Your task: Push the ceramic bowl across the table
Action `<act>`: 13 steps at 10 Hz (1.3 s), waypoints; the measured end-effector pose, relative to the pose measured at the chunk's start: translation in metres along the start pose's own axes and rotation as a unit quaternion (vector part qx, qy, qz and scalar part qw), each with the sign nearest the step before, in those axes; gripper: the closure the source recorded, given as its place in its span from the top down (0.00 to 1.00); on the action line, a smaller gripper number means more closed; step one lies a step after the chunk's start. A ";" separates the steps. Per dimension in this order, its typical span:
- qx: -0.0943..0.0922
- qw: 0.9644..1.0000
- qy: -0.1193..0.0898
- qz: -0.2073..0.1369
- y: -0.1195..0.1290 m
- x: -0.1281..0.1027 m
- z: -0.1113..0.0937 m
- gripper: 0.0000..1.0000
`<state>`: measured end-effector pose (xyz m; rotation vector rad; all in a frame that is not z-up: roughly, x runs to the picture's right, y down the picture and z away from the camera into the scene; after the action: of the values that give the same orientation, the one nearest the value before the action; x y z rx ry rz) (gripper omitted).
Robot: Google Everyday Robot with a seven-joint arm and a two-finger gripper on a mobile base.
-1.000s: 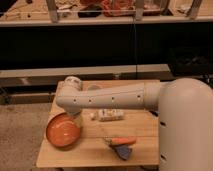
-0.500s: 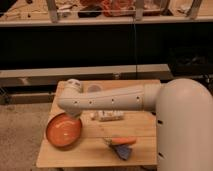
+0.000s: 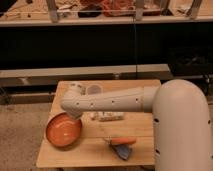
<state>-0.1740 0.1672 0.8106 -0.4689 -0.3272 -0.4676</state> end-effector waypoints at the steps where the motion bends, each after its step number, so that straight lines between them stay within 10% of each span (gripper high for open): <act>1: 0.000 1.000 -0.002 0.000 0.000 0.001 0.004 0.04; 13: 0.002 1.000 -0.031 0.000 0.020 0.003 0.025 0.04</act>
<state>-0.1667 0.1949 0.8261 -0.4810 -0.3886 -0.4530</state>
